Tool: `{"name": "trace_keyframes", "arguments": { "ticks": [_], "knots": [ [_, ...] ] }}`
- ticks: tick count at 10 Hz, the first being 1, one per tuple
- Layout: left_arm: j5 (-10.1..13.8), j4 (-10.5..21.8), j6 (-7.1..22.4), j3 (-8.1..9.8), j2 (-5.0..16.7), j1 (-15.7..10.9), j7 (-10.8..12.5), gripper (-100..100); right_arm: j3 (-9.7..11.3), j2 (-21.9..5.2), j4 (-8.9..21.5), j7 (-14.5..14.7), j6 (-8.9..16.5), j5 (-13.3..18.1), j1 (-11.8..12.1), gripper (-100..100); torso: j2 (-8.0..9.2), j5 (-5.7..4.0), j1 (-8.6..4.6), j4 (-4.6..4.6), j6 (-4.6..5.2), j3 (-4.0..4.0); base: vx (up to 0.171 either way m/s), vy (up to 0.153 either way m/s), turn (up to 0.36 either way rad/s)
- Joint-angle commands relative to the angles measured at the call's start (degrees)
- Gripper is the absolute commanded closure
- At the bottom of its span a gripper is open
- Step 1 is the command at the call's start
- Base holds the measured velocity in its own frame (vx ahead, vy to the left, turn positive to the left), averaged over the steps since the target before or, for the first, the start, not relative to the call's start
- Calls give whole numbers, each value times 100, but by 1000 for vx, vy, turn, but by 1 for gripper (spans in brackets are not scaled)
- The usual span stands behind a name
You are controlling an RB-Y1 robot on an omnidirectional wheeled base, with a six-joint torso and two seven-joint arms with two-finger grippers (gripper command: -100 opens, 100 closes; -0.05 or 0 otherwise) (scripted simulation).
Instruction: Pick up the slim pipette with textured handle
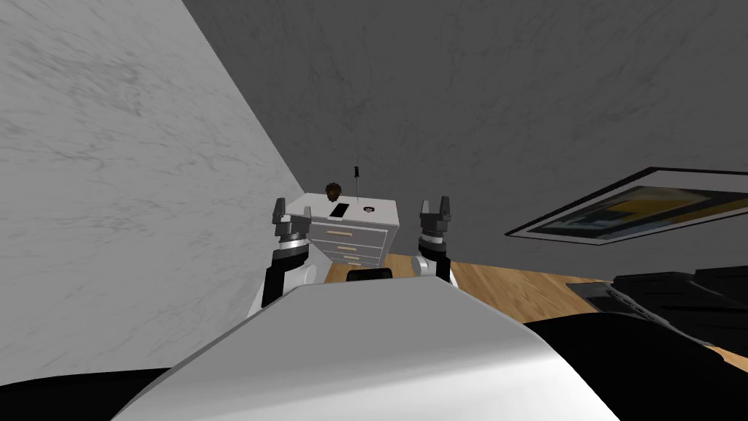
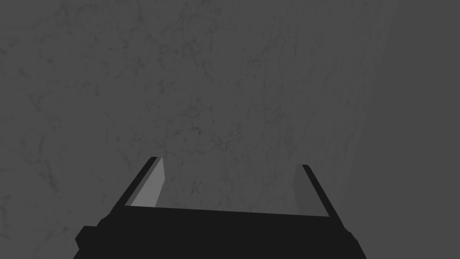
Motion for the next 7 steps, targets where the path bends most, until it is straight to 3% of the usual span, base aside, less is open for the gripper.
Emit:
{"name": "trace_keyframes", "arguments": {
  "ticks": [1,7],
  "knots": [
    [175,97,-58,53,151,-139,-65,-100,0,0,0,0,0,0,0,0,0,0,0,0,0,0,-89,-40,-71],
    [1103,673,-374,372,451,-942,-445,-100,2,2,0,0,1,0,-3,0,63,-12,-52,14,2,37,-166,-132,-95]
  ]
}}
